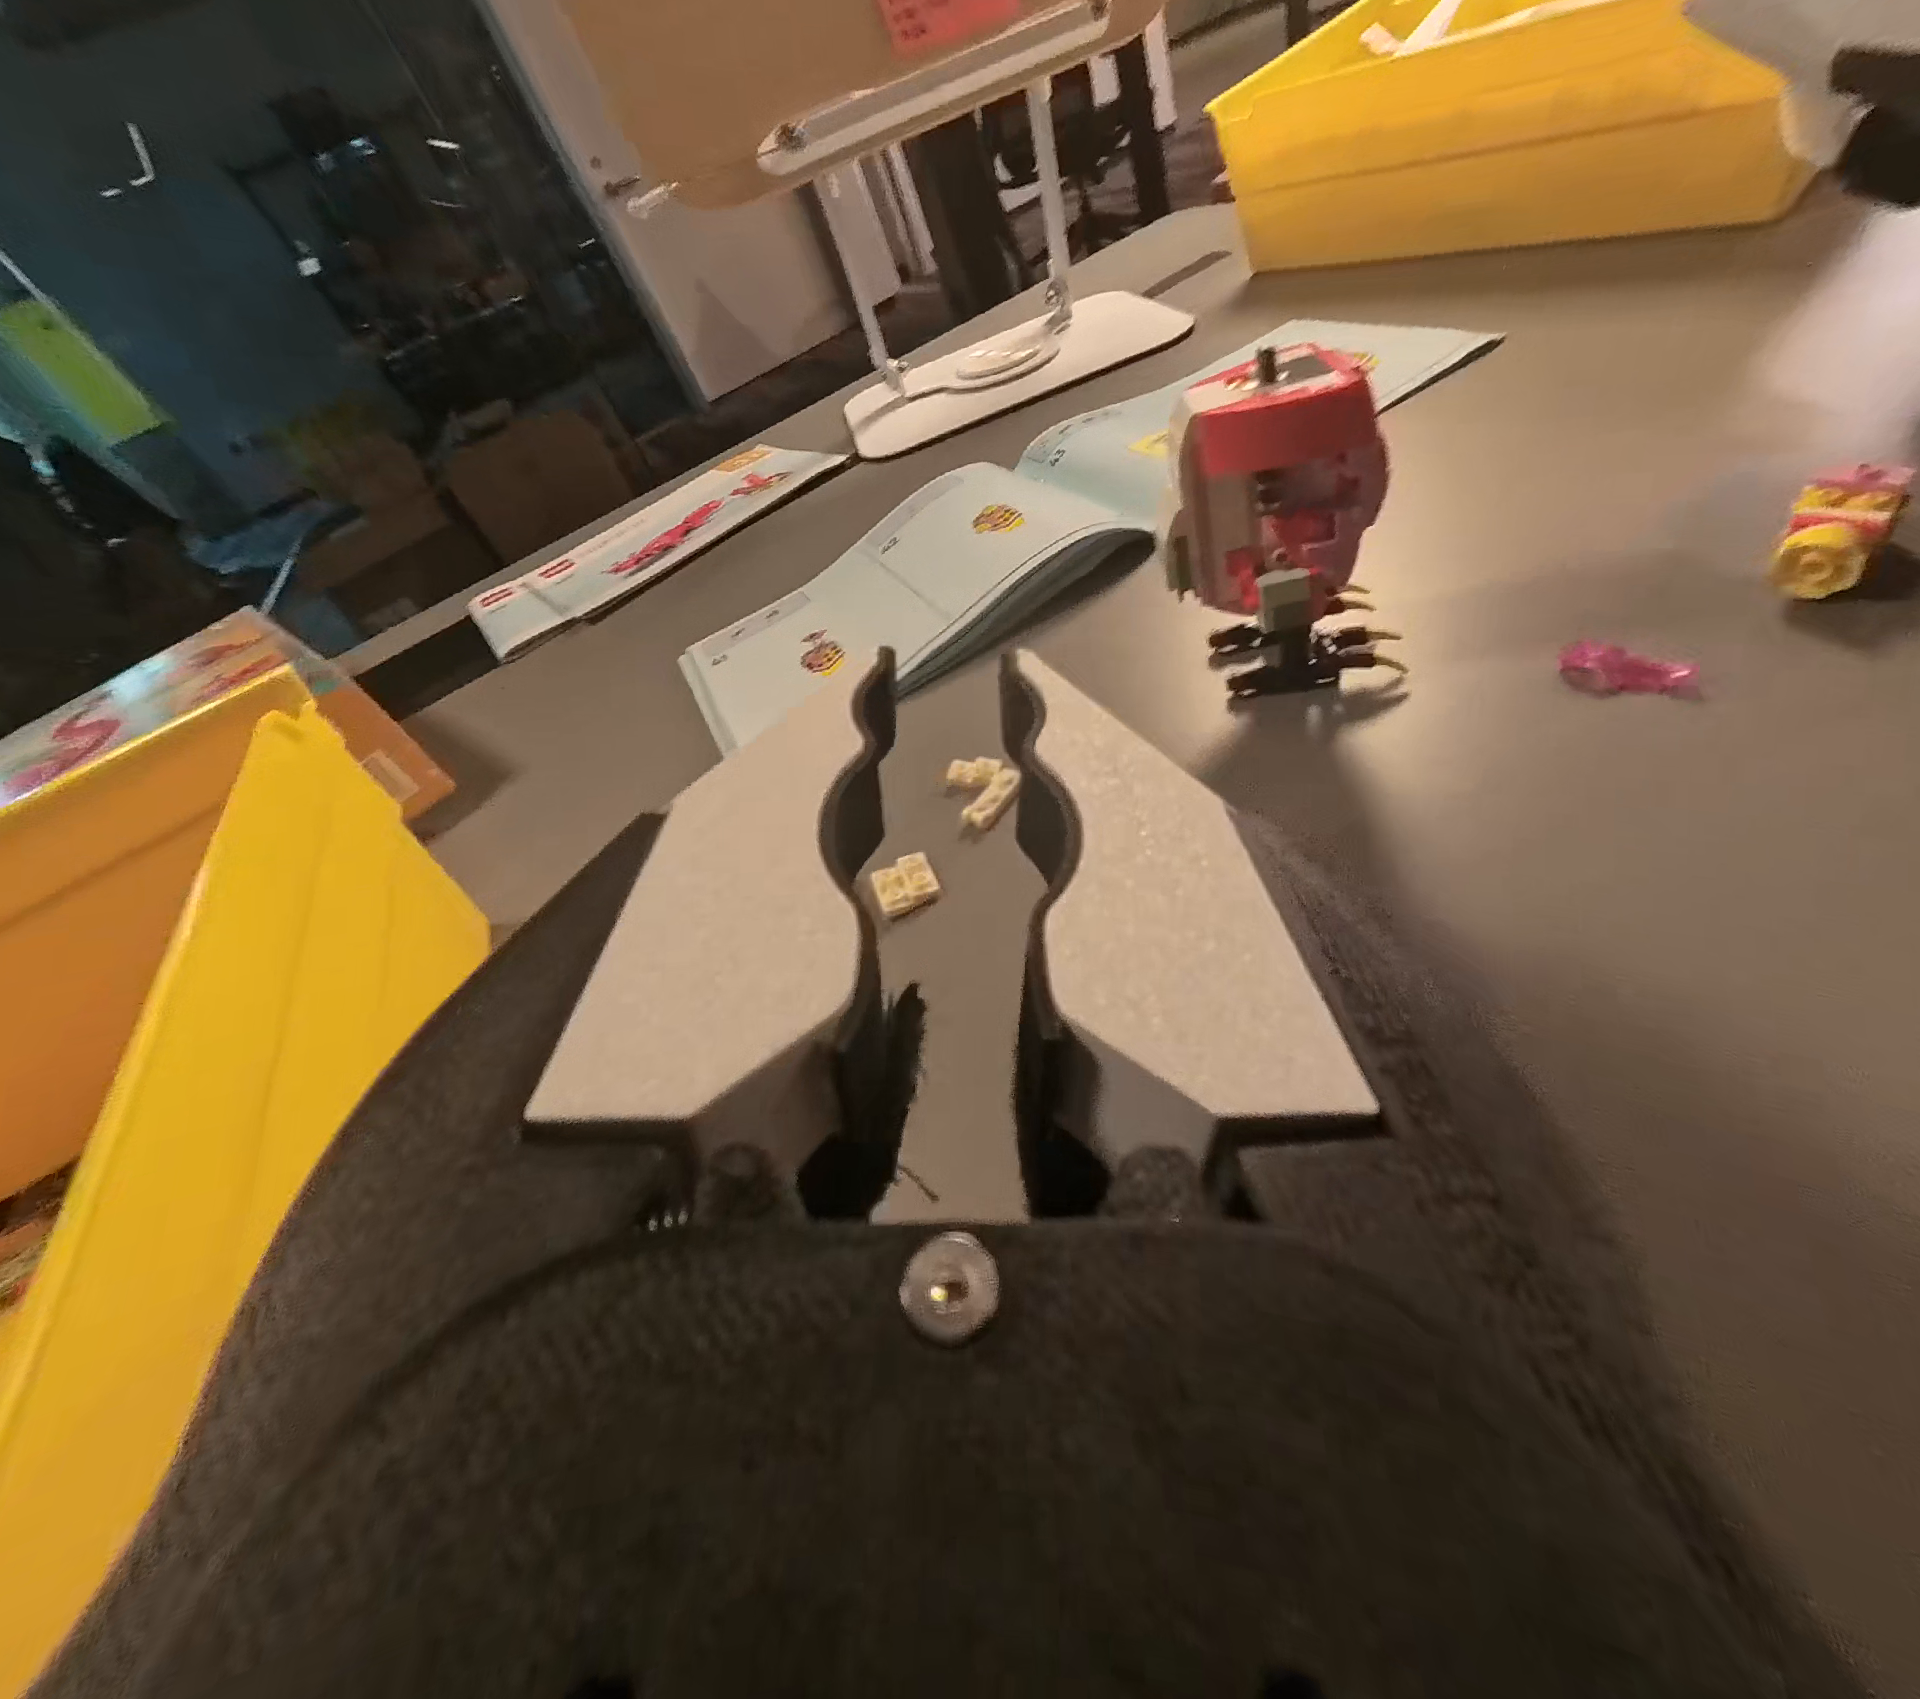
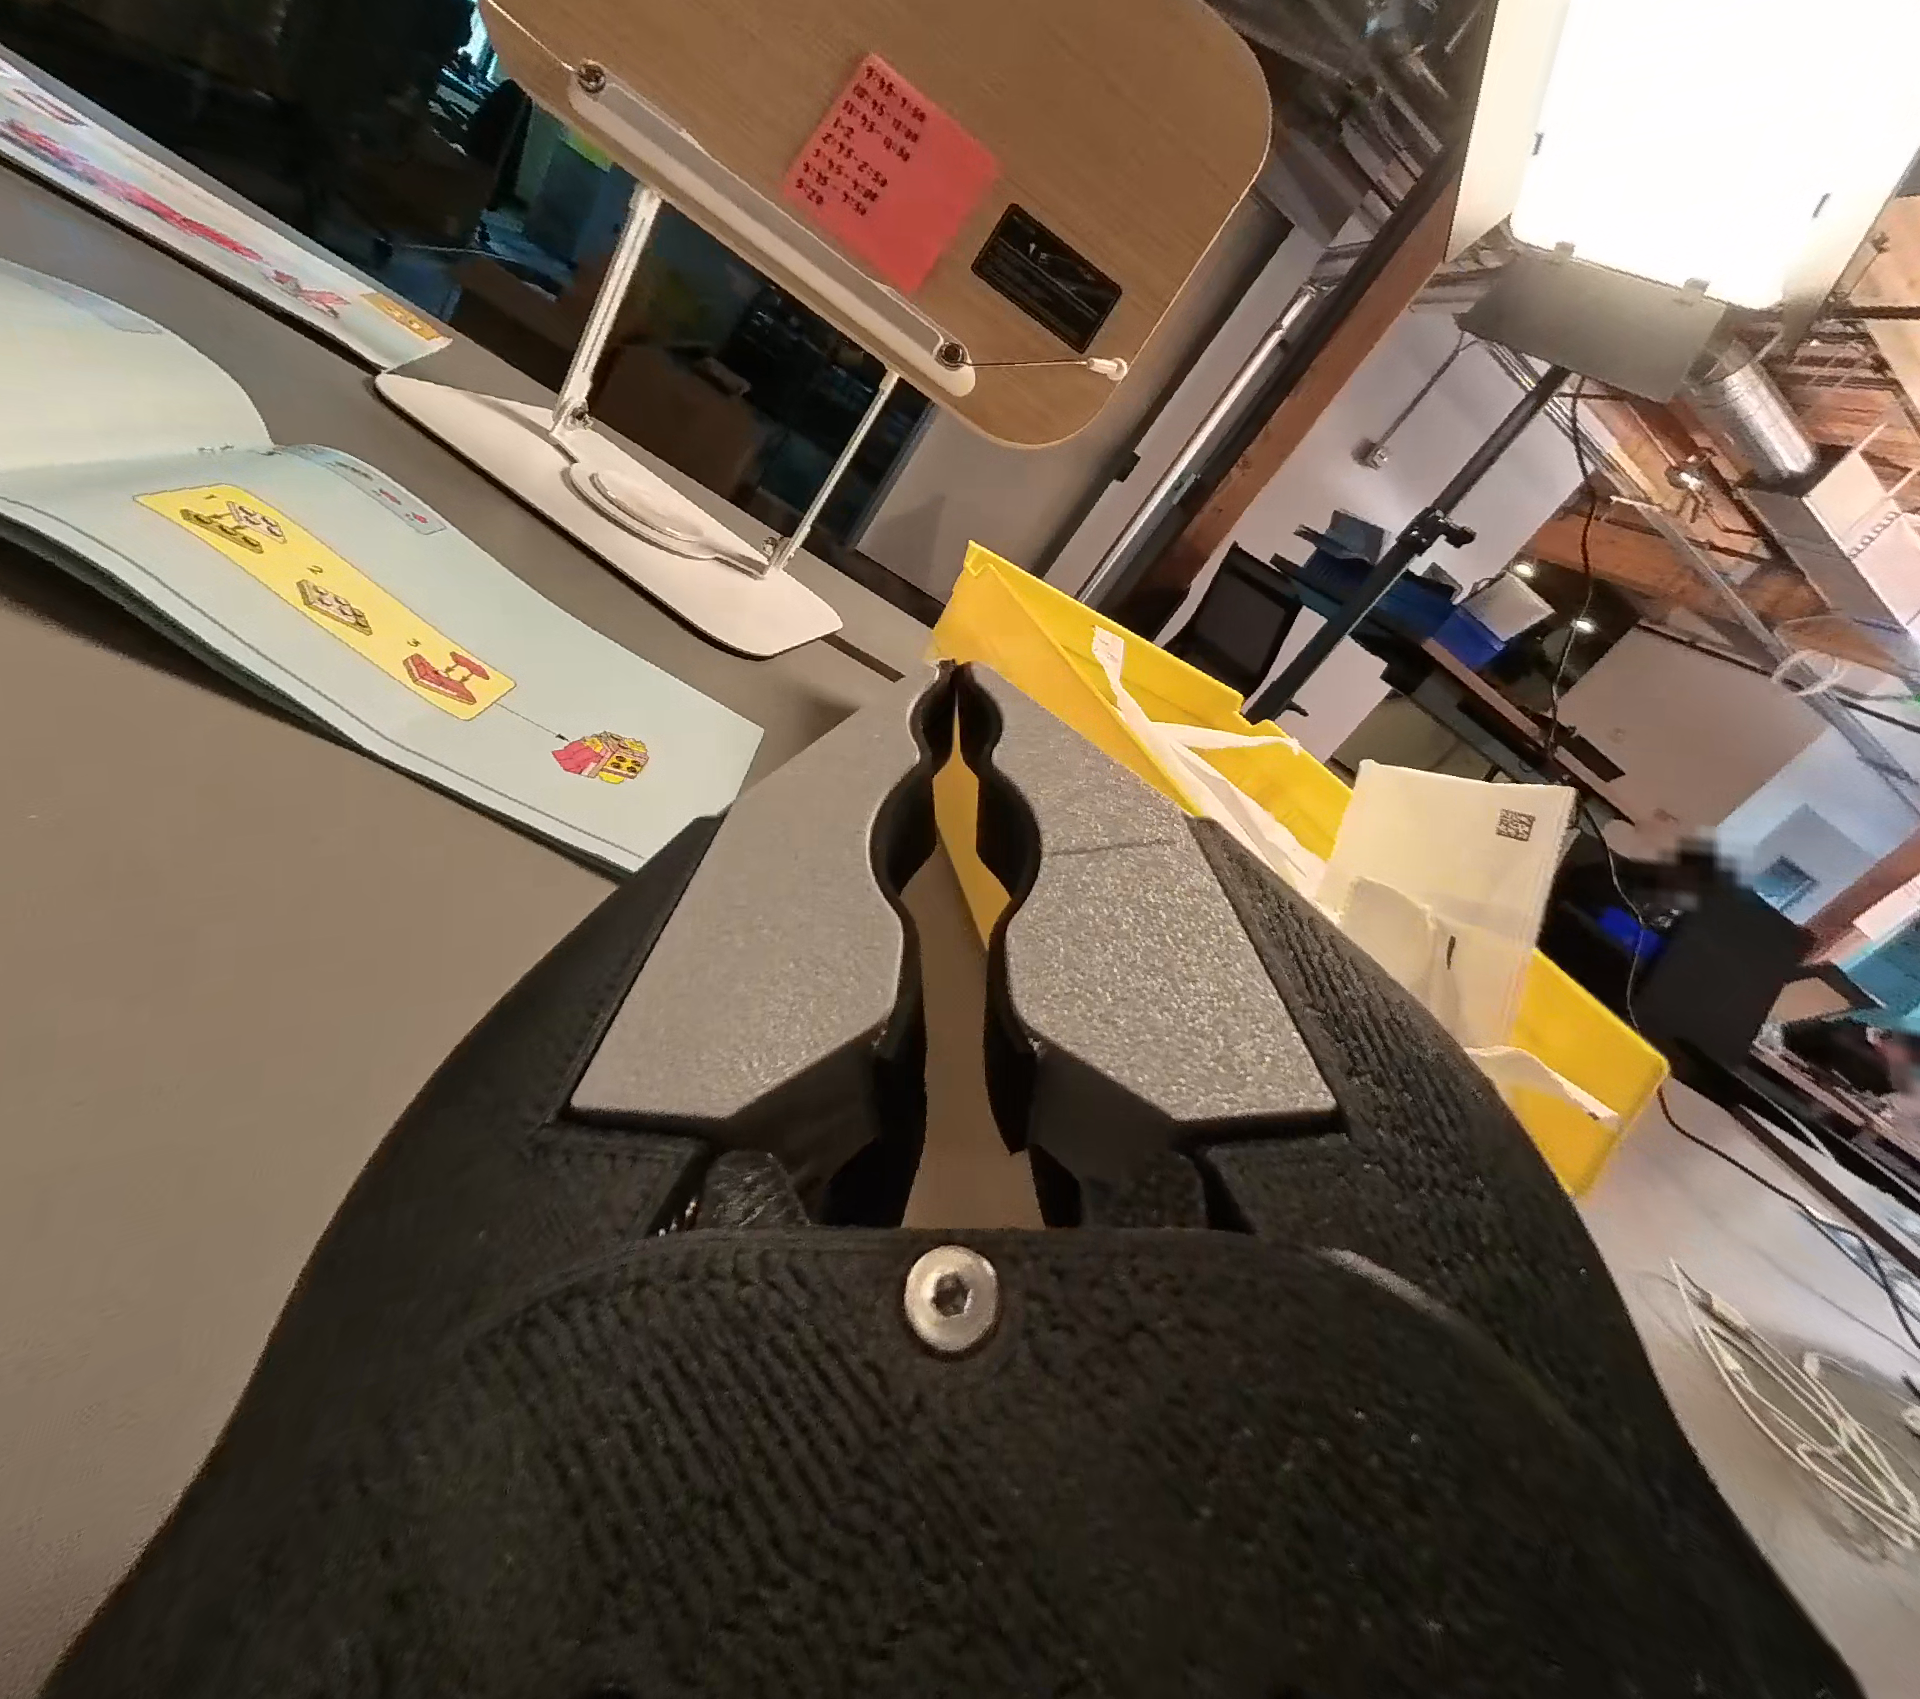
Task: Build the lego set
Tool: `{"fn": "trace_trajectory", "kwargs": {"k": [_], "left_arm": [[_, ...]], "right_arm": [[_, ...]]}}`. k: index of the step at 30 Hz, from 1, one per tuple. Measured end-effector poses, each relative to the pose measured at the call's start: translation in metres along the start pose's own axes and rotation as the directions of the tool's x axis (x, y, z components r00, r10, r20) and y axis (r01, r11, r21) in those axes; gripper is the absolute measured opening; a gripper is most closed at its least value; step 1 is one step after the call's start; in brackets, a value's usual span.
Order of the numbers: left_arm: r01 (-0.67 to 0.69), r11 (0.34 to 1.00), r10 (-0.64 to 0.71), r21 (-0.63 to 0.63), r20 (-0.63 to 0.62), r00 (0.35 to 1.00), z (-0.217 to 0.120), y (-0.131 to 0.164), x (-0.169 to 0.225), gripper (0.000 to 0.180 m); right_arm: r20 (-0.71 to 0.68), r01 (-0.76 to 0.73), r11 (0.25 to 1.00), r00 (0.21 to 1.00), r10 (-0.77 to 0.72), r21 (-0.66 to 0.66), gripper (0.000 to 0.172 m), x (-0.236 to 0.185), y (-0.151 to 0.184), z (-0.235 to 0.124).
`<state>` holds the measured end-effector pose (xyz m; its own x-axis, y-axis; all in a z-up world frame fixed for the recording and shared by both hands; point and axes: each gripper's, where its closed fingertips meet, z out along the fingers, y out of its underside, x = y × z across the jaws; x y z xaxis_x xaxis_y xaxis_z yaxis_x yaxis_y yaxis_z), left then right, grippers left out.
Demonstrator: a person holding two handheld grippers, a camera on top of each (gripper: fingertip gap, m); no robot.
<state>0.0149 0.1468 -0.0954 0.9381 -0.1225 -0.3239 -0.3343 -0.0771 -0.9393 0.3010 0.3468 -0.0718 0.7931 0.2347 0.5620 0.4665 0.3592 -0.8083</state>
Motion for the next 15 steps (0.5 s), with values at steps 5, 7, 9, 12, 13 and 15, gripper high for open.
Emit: {"fn": "trace_trajectory", "kwargs": {"k": [5, 7, 9, 12, 13, 15], "left_arm": [[-0.005, 1.0, 0.005, -0.03, -0.004, 1.0, 0.0031, 0.0065, 0.0, 0.015], [0.005, 1.0, -0.005, -0.03, -0.008, 1.0, 0.0031, 0.0069, -0.0007, 0.015], [0.007, 1.0, -0.007, -0.026, -0.007, 1.0, 0.0026, 0.0067, -0.0015, 0.015], [0.007, 1.0, -0.008, -0.029, -0.017, 1.0, 0.0028, 0.0073, -0.0001, 0.014], [0.007, 0.999, -0.008, -0.031, -0.021, 1.0, 0.0032, 0.0077, 0.0005, 0.014], [0.007, 0.999, -0.008, -0.033, -0.025, 1.0, 0.0035, 0.008, 0.0013, 0.013]], "right_arm": [[0.016, 0.023, 1.0, 1.0, -0.023, 0.003, 0.0, -0.0043, -0.0009, -0.0002], [0.019, 0.025, 1.0, 1.0, -0.025, 0.004, 0.0, -0.0048, -0.001, -0.0003], [0.014, 0.023, 1.0, 1.0, -0.023, 0.005, 0.0, -0.0039, -0.0011, -0.0004], [0.011, 0.012, 1.0, 1.0, -0.012, 0.006, 0.0, -0.0022, -0.0006, -0.0004], [0.01, 0.008, 1.0, 1.0, -0.008, 0.006, 0.0, -0.0015, -0.0004, -0.0004], [0.011, -0.002, 1.0, 1.0, 0.002, 0.006, 0.0, -0.0009, 0.0001, -0.0002]]}}
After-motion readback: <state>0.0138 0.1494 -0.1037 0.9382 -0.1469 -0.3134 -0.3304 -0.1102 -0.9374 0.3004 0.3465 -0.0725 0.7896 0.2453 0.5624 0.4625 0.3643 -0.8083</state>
